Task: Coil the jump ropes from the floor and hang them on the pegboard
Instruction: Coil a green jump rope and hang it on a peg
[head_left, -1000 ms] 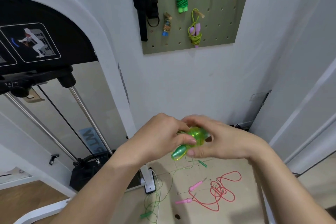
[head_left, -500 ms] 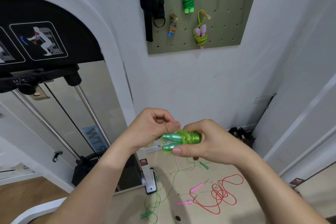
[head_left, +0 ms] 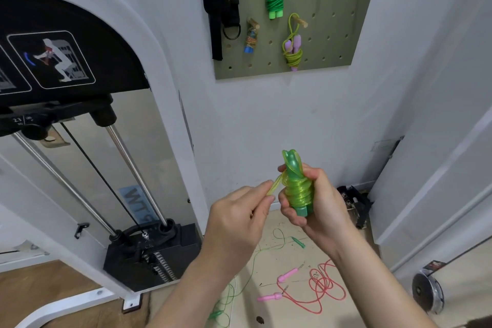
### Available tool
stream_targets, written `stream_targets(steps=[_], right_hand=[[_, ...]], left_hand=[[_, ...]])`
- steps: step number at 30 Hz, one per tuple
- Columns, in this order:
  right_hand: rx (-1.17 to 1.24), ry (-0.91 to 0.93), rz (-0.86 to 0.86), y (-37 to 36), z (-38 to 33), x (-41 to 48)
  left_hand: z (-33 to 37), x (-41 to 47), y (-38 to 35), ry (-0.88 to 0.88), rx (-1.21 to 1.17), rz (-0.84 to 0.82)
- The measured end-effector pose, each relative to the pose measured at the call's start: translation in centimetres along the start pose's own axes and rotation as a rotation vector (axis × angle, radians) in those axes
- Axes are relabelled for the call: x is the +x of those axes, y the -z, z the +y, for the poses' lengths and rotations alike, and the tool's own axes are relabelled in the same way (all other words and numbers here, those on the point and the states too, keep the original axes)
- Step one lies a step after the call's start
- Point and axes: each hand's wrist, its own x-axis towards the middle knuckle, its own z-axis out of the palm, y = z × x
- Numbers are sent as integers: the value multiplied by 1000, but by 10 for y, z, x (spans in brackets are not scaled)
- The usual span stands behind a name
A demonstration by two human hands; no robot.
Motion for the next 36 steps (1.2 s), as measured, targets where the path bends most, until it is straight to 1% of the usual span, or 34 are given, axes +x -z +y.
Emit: stream_targets(steps=[2, 4, 7, 8, 9, 11, 15, 19, 22, 23, 26, 28, 29, 30, 31, 32, 34, 35, 36], right_hand=[[65, -55, 2, 1, 5, 0], [114, -92, -3, 0, 8, 0], [230, -131, -41, -3, 12, 1], [270, -141, -58, -4, 13, 1], [300, -152, -70, -5, 14, 1], [343, -173, -73, -6, 14, -1], [381, -196, -64, -10, 11, -6], [412, -210, -86, -13, 11, -10], [408, -232, -105, -14, 9, -14], [366, -240, -103, -13, 10, -14], [150, -230, -43, -12, 11, -16], [79, -199, -43, -12, 9, -19], [65, -187, -64, -12, 6, -21], [56, -182, -91, -12, 4, -22], [64, -181, -118, -11, 3, -22], [94, -182, -145, -9, 2, -23], [198, -183, -185, -7, 2, -22], [246, -180, -194, -7, 2, -22], [279, -178, -200, -8, 3, -22]], left_hand=[[7, 3, 4, -83, 22, 77], [15, 5, 9, -51, -70, 102], [24, 9, 14, 126, -276, 22], [26, 11, 17, 163, -315, -20], [27, 12, 20, 160, -312, -57], [28, 16, 24, 75, -226, -123], [29, 19, 27, -157, -38, -236], [28, 25, 30, -352, 100, -208], [32, 28, 34, -432, 171, -246], [34, 28, 35, -443, 208, -296], [37, 30, 37, -463, 344, -520], [38, 34, 41, -480, 387, -614], [38, 36, 44, -454, 343, -632], [39, 38, 49, -396, 246, -608], [40, 39, 53, -308, 114, -540], [40, 40, 57, -182, -47, -451], [40, 38, 60, 164, -418, -270], [41, 36, 59, 314, -583, -207], [40, 33, 56, 397, -701, -164]])
